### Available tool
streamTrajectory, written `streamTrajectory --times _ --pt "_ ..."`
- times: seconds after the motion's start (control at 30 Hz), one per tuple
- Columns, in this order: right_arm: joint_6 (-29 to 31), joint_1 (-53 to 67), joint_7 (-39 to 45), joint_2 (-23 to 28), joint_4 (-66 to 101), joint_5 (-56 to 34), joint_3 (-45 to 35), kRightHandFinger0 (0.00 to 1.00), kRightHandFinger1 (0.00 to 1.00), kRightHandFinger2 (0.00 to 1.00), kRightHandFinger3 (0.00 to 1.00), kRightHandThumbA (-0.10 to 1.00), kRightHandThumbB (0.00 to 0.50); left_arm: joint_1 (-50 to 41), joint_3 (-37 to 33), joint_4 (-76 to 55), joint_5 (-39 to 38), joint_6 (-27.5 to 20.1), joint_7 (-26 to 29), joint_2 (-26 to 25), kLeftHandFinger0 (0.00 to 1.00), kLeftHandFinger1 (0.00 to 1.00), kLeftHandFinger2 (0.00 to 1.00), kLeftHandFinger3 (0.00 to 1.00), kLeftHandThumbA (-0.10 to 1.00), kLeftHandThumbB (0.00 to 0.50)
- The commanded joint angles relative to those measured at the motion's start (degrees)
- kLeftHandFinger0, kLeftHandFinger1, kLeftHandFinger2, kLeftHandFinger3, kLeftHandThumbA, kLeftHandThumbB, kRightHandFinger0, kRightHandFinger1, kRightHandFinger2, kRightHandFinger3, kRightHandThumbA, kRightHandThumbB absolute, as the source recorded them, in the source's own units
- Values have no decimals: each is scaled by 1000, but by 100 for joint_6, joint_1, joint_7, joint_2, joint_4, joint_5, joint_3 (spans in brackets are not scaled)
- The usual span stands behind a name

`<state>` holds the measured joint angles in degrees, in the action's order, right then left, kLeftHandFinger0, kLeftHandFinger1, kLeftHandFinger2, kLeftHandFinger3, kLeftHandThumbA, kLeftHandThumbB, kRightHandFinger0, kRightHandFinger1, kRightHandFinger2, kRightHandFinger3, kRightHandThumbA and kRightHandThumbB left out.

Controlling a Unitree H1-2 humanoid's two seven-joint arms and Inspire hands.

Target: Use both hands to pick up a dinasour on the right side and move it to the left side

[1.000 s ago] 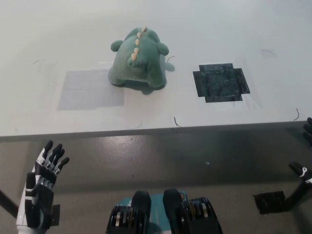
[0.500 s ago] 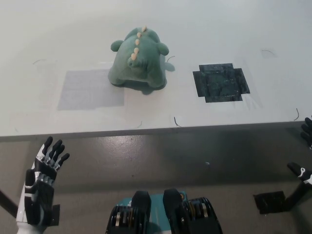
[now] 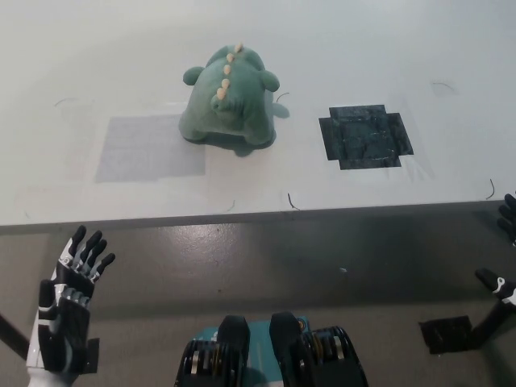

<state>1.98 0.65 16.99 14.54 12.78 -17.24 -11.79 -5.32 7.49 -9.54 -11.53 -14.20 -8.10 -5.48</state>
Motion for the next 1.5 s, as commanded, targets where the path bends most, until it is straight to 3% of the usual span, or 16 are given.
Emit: streamTrajectory --times 0.0,0.27,0.9,1.0,1.47 --pt "305 -67 -92 36 137 -10 -44 1000 1000 1000 1000 1000 264 16 -8 -154 -91 45 50 -11 1000 1000 1000 1000 1000 434" --pt "328 -100 -91 35 120 -45 -54 1000 1000 1000 1000 1000 237 53 -12 -140 -165 43 33 -13 1000 1000 1000 1000 1000 433" --pt "313 -132 -133 18 118 -32 -52 1000 1000 1000 1000 1000 246 122 11 -128 -87 55 52 -65 1000 1000 1000 1000 1000 443" --pt "391 -144 -119 3 62 -45 -56 1000 1000 1000 1000 1000 228 112 11 -137 -91 47 60 -44 1000 1000 1000 1000 1000 443" --pt "306 -162 -127 -23 114 -59 -37 1000 1000 1000 1000 1000 248 113 -1 -155 -39 35 50 -62 1000 1000 1000 1000 1000 435"
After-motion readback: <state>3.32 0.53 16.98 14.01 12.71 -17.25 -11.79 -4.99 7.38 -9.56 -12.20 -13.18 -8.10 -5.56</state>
